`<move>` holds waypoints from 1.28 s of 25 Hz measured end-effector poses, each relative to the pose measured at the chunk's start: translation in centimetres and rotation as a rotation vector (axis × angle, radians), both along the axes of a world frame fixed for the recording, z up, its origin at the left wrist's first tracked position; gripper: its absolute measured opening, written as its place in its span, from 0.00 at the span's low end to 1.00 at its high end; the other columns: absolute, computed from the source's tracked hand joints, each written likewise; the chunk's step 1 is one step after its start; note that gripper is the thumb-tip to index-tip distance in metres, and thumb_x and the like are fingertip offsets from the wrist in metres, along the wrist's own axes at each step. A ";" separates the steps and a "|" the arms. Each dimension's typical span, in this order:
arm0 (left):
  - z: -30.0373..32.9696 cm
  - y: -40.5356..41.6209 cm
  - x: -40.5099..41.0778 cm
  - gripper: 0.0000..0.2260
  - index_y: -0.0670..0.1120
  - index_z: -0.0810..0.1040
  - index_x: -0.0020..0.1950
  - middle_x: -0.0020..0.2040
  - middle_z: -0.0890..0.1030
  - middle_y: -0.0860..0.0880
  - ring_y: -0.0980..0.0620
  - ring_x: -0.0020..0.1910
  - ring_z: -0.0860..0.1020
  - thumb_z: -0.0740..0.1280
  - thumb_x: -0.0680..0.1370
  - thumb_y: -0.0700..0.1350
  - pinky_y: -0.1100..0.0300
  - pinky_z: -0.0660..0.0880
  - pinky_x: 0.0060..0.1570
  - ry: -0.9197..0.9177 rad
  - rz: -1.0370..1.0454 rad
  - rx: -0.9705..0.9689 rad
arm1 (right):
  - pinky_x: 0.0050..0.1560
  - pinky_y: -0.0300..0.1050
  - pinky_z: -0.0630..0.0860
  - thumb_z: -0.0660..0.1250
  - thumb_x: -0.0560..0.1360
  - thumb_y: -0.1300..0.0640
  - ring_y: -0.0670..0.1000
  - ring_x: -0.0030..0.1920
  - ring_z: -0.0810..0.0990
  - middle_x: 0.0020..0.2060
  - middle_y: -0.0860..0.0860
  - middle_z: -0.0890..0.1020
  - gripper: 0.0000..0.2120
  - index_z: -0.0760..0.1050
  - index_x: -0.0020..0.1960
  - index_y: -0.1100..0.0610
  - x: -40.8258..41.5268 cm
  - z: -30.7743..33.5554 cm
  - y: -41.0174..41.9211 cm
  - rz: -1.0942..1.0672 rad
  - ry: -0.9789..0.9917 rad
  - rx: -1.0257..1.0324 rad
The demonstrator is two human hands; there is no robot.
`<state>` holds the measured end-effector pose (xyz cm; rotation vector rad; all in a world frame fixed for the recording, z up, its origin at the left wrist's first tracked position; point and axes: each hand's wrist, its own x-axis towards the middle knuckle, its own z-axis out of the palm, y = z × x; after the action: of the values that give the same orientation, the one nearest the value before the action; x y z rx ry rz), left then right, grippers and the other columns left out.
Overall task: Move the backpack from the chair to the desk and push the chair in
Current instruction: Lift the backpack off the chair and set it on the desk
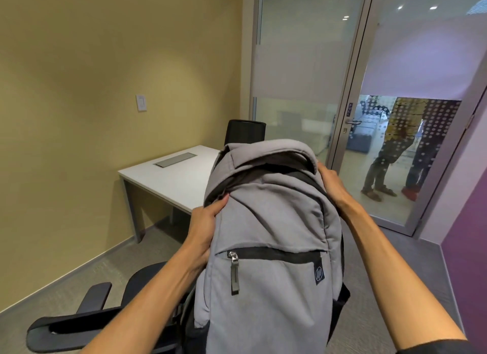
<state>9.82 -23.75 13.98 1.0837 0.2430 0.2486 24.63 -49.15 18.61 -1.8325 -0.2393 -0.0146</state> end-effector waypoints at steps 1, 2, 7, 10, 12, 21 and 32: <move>0.8 0.3 0.3 0.25 0.38 0.81 0.60 0.56 0.85 0.38 0.38 0.57 0.83 0.77 0.67 0.49 0.43 0.79 0.60 -0.010 -0.019 -0.026 | 0.52 0.45 0.81 0.57 0.73 0.28 0.55 0.56 0.83 0.55 0.53 0.85 0.29 0.85 0.54 0.47 0.0 -0.1 -0.6 0.197 0.026 0.139; 1.7 0.6 0.5 0.27 0.38 0.80 0.62 0.57 0.85 0.38 0.38 0.57 0.83 0.77 0.67 0.49 0.44 0.79 0.60 -0.020 -0.035 -0.054 | 0.51 0.43 0.81 0.56 0.72 0.25 0.53 0.58 0.83 0.57 0.53 0.85 0.31 0.84 0.57 0.46 -0.4 -0.4 -1.1 0.343 0.076 0.278; 6.2 3.9 2.4 0.23 0.39 0.78 0.65 0.60 0.84 0.39 0.40 0.58 0.82 0.73 0.74 0.48 0.48 0.79 0.56 -0.077 0.022 -0.080 | 0.51 0.43 0.81 0.73 0.46 0.21 0.50 0.53 0.85 0.53 0.52 0.86 0.48 0.82 0.55 0.52 -1.7 -4.9 -2.1 0.442 0.210 0.340; 8.0 5.0 3.2 0.20 0.41 0.77 0.67 0.53 0.86 0.43 0.44 0.49 0.84 0.68 0.78 0.48 0.51 0.80 0.48 -0.111 0.025 -0.065 | 0.48 0.35 0.78 0.82 0.52 0.36 0.42 0.52 0.84 0.50 0.43 0.86 0.36 0.79 0.55 0.49 -2.6 -5.8 0.8 0.378 -0.041 0.106; 8.7 5.7 3.8 0.19 0.42 0.77 0.68 0.49 0.87 0.45 0.46 0.46 0.85 0.67 0.79 0.48 0.52 0.80 0.46 -0.126 0.031 -0.047 | 0.47 0.33 0.77 0.82 0.61 0.44 0.38 0.51 0.84 0.48 0.38 0.86 0.23 0.81 0.53 0.47 -2.6 -6.0 3.6 0.293 -0.168 0.080; 9.0 12.9 3.1 0.21 0.50 0.85 0.42 0.44 0.86 0.48 0.47 0.43 0.83 0.76 0.62 0.67 0.50 0.78 0.43 -0.006 0.449 0.589 | 0.54 0.46 0.81 0.76 0.63 0.34 0.41 0.53 0.84 0.49 0.42 0.86 0.24 0.83 0.54 0.45 0.6 -6.6 10.5 0.004 -0.285 0.218; -3.3 11.2 1.4 0.23 0.38 0.84 0.45 0.27 0.84 0.51 0.59 0.27 0.80 0.76 0.66 0.58 0.62 0.77 0.29 0.025 0.512 0.543 | 0.54 0.51 0.81 0.78 0.68 0.43 0.51 0.51 0.85 0.49 0.51 0.87 0.26 0.82 0.59 0.57 3.1 -5.4 13.0 0.037 -0.152 0.287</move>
<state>11.20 -12.53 10.66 1.5510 0.4940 0.7925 27.75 -36.15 13.24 -1.5427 -0.3589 -0.1555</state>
